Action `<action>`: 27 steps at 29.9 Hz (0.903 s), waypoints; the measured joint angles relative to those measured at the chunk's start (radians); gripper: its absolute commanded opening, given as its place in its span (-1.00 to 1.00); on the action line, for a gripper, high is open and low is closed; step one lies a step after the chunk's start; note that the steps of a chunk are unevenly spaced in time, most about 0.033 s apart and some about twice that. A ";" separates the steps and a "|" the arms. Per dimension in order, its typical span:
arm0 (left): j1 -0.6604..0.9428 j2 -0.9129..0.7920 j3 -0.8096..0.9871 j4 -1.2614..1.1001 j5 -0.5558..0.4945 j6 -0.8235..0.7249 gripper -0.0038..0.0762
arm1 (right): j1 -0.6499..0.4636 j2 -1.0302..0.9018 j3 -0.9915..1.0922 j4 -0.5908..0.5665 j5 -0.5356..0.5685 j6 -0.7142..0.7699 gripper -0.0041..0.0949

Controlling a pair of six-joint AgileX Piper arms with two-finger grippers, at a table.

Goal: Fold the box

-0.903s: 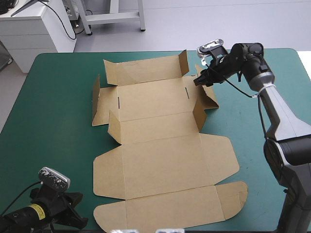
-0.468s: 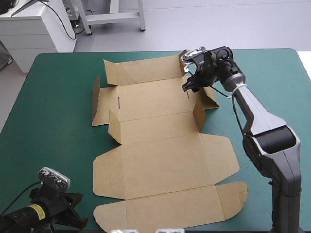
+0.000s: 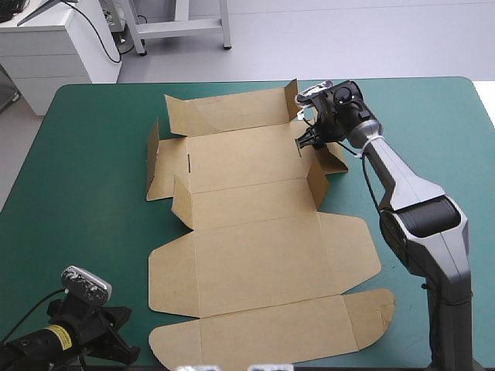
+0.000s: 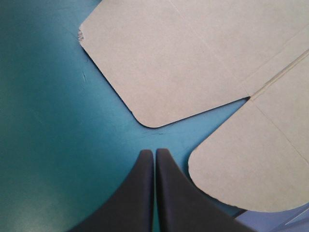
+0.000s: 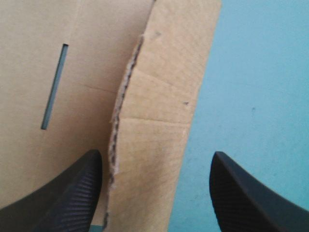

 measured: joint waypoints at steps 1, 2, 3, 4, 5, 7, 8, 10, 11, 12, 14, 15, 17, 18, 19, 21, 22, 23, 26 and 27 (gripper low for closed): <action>0.000 0.000 0.000 0.000 0.000 0.000 -0.92 | 0.000 0.005 0.000 -0.011 -0.001 0.007 0.25; 0.000 0.000 0.000 0.000 0.000 0.000 -0.92 | 0.000 0.009 0.000 -0.018 -0.002 0.015 0.25; 0.000 0.000 0.000 0.000 0.000 0.000 -0.92 | 0.000 0.015 0.000 -0.023 -0.006 0.022 0.25; 0.000 0.000 0.000 0.000 0.000 0.000 -0.92 | 0.000 0.020 -0.001 -0.025 -0.010 0.033 0.25; 0.000 0.000 0.000 0.000 0.000 0.000 -0.92 | 0.000 0.025 -0.001 -0.025 -0.018 0.039 0.25; 0.000 0.000 0.000 -0.002 0.000 0.000 -0.92 | 0.000 0.031 -0.003 -0.025 -0.032 0.060 0.25; 0.000 0.000 0.000 -0.004 0.000 0.000 -0.92 | 0.000 0.035 -0.008 -0.025 -0.037 0.066 0.25; 0.000 0.000 0.000 -0.004 0.000 0.000 -0.92 | 0.000 0.045 -0.025 -0.025 -0.037 0.073 0.25; 0.000 0.000 0.000 -0.004 0.000 0.000 -0.92 | 0.000 0.052 -0.037 -0.024 -0.036 0.073 0.24; 0.000 0.000 0.000 -0.004 0.000 0.000 -0.92 | 0.000 0.057 -0.048 -0.022 -0.033 0.075 0.23; 0.000 0.000 0.000 -0.004 0.000 0.000 -0.92 | 0.000 0.069 -0.069 -0.019 -0.029 0.076 0.16; 0.000 0.000 0.000 -0.004 0.000 0.000 -0.92 | 0.000 0.074 -0.076 -0.018 -0.028 0.076 0.11; 0.000 0.000 0.000 -0.004 0.000 0.000 -0.92 | 0.000 0.077 -0.081 -0.018 -0.024 0.077 -0.02; 0.000 0.000 0.000 -0.004 0.000 0.000 -0.92 | 0.000 0.078 -0.082 -0.018 -0.022 0.077 -0.08; 0.000 0.000 0.000 -0.004 0.000 0.000 -0.92 | 0.000 0.078 -0.082 -0.018 -0.021 0.077 -0.17; 0.000 0.000 0.000 -0.004 0.000 0.000 -0.92 | 0.000 0.082 -0.086 -0.018 -0.020 0.077 -0.32; 0.000 0.000 0.000 -0.004 0.000 0.000 -0.92 | 0.000 0.082 -0.087 -0.018 -0.019 0.077 -0.40; 0.000 0.000 0.000 -0.004 0.000 0.000 -0.92 | 0.000 0.082 -0.087 -0.018 -0.017 0.077 -0.45; 0.000 0.000 0.000 -0.004 0.000 0.000 -0.92 | 0.000 0.083 -0.087 -0.018 -0.004 0.077 -0.65; 0.000 0.000 0.000 -0.004 0.000 0.000 -0.92 | 0.000 0.083 -0.087 -0.020 0.001 0.077 -0.72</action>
